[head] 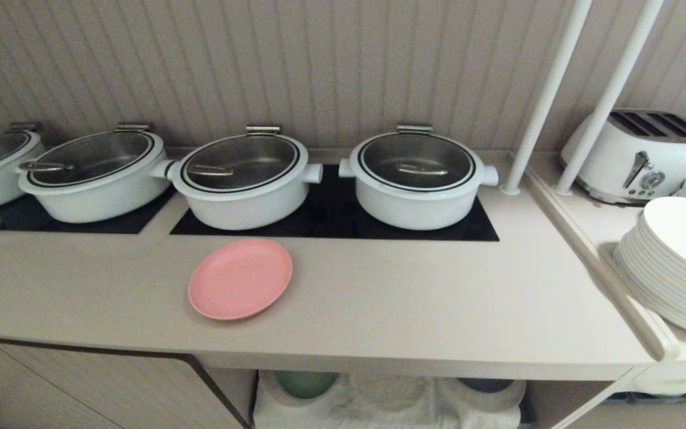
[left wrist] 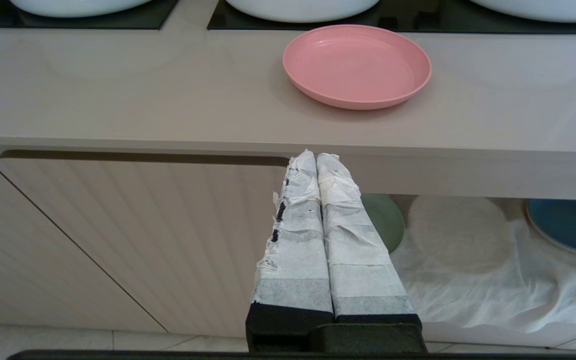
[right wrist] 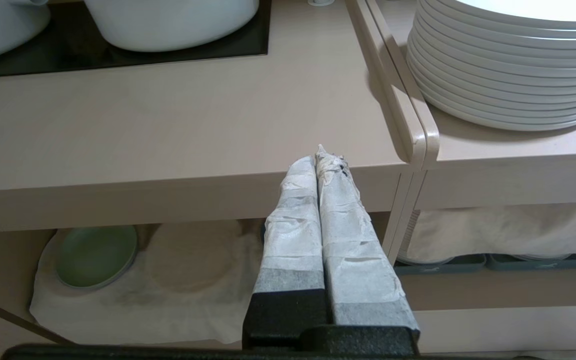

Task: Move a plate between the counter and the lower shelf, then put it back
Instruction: Pick up the plate

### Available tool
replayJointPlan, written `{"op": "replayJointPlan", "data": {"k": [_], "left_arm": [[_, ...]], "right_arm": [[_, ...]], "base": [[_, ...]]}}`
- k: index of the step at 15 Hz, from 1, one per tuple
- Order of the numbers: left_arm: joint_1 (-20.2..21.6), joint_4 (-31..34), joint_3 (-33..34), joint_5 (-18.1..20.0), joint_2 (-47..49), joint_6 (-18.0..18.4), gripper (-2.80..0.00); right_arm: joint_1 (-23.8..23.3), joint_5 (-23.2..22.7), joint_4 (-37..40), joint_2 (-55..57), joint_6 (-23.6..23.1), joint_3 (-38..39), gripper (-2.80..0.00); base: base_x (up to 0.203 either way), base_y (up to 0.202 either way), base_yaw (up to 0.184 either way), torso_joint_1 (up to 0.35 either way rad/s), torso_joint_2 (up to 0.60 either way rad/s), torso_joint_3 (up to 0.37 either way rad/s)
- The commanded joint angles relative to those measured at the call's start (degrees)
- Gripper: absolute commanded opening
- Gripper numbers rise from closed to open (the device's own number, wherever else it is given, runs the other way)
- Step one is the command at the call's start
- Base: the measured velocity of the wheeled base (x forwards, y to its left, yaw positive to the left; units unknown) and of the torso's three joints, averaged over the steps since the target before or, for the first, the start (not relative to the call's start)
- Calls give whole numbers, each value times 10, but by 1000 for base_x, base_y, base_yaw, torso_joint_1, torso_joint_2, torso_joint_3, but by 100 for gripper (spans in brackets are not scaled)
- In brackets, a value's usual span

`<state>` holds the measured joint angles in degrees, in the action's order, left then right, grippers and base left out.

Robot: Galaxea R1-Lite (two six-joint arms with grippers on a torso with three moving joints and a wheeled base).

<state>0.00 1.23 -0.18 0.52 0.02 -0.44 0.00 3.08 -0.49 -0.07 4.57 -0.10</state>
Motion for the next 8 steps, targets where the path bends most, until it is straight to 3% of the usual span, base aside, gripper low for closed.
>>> {"op": "replayJointPlan", "data": {"k": [1, 8], "left_arm": [[0, 0, 0, 0, 0, 0, -280], [0, 0, 0, 0, 0, 0, -280]], "right_arm": [[0, 0, 0, 1, 0, 0, -280], [0, 0, 0, 1, 0, 1, -280]], "base": [[0, 0, 0, 0, 0, 0], [0, 0, 0, 0, 0, 0]]}}
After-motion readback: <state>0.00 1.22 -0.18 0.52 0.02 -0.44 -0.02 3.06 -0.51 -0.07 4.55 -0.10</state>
